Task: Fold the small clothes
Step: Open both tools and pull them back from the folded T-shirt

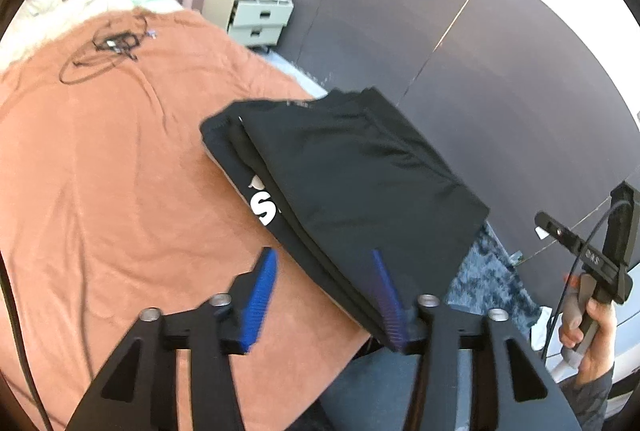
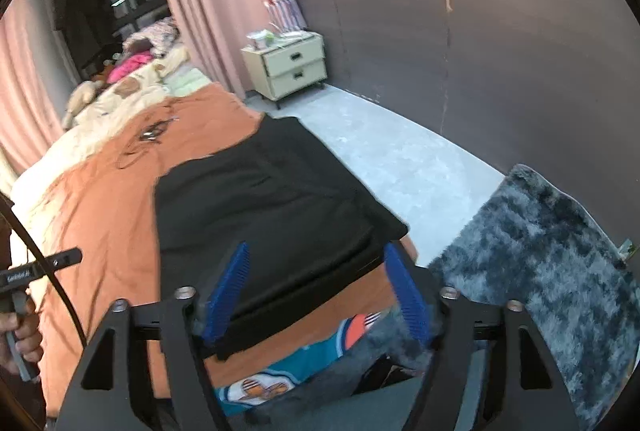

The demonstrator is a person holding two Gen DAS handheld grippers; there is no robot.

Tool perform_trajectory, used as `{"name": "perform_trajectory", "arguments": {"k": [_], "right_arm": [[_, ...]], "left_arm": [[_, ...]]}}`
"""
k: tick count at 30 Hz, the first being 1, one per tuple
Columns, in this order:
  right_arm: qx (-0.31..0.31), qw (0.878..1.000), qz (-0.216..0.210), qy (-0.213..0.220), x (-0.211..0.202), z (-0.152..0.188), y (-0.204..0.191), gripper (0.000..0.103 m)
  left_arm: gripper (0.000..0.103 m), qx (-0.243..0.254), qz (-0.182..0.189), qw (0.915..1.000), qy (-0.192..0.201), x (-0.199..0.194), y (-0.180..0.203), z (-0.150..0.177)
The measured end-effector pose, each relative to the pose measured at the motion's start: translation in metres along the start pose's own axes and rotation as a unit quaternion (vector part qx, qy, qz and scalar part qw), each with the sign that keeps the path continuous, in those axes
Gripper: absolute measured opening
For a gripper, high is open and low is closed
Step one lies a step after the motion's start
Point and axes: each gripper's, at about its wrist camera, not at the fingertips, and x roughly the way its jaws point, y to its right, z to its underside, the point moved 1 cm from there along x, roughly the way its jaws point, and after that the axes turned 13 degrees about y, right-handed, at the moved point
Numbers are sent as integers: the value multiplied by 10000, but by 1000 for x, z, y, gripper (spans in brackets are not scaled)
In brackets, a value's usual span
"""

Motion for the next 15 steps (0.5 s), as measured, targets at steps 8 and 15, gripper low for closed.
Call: {"name": "perform_trajectory", "arguments": {"k": [8,15], "right_arm": [[-189,9993,76,308,-77,35,-13,103],[-226,9985,-103,495,-114,60,-17,103]], "left_arm": [[99,231,-8,9982,547,-93,14,17],[102,472,-97,9939,994,-167,26,44]]}}
